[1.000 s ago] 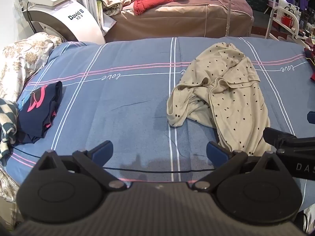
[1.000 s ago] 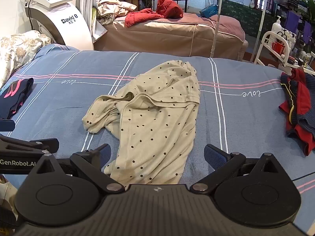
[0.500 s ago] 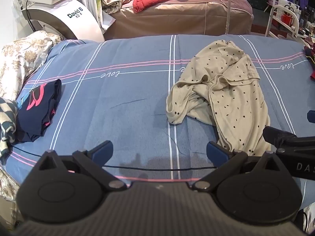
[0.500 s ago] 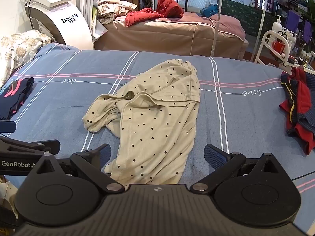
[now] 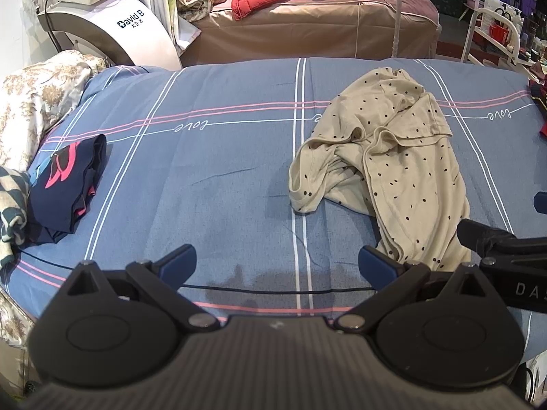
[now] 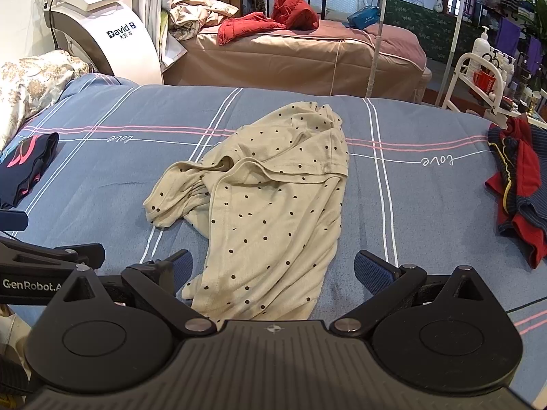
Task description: Fold small clothes
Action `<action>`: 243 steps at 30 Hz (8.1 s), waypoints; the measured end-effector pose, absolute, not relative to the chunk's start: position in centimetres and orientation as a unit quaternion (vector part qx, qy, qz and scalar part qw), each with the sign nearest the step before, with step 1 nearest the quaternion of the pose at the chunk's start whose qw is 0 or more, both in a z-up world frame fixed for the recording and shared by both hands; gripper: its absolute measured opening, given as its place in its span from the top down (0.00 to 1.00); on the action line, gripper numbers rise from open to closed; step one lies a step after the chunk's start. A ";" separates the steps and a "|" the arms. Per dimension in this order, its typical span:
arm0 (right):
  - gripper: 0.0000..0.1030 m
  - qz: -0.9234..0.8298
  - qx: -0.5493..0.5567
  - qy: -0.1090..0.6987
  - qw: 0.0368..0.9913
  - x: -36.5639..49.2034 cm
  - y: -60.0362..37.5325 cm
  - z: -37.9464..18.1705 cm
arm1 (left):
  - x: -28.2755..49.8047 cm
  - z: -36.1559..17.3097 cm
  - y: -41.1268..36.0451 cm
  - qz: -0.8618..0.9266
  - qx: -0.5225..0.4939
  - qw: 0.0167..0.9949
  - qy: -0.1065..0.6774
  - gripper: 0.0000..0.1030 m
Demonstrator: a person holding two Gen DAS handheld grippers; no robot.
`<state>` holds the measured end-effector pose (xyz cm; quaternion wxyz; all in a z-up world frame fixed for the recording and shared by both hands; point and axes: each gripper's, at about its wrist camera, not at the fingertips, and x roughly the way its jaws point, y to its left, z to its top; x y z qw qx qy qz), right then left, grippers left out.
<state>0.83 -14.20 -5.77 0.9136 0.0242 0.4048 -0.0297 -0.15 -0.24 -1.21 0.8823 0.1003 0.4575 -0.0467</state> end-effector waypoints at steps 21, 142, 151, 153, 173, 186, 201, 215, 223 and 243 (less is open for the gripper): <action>0.00 -0.030 0.024 0.406 0.913 0.7 -14.3 -6.0 | 0.3 -1.0 0.7 -0.035 0.091 0.879 0.466 0.00; 0.99 0.024 0.042 0.364 0.930 5.4 -14.9 -13.5 | 1.6 -9.4 3.6 -0.056 0.029 0.840 0.539 0.10; 1.00 -0.175 0.089 0.361 0.912 -4.2 -28.2 -12.1 | 2.2 -10.1 -0.3 -0.110 0.071 0.837 0.532 0.10; 1.00 -0.221 0.089 0.375 0.896 -6.3 -30.1 -13.0 | 2.5 -10.3 -1.0 -0.122 0.075 0.838 0.527 0.10; 0.00 -0.121 0.220 0.389 0.886 -6.8 -27.6 -12.6 | 9.7 -13.3 -9.8 -0.189 -0.087 0.813 0.544 0.90; 0.00 -0.099 0.289 0.346 0.887 -6.5 -27.2 -12.3 | 10.5 -8.5 8.1 -0.099 -0.188 0.859 0.466 0.92; 0.15 0.041 0.192 0.383 0.903 2.5 -20.4 -13.2 | 5.8 -5.0 9.9 -0.057 -0.045 0.892 0.446 0.26; 0.78 -0.006 0.223 0.397 0.890 10.1 -21.5 -17.1 | 3.1 -11.4 -1.5 -0.237 0.042 0.830 0.503 0.97; 0.96 -0.048 0.258 0.378 0.888 5.4 -23.7 -15.2 | 2.2 -9.2 4.8 -0.207 -0.006 0.831 0.516 0.97; 0.07 -0.202 0.218 0.445 0.845 -10.4 -29.1 -11.2 | -1.6 -6.2 22.0 0.019 0.049 0.831 0.553 0.86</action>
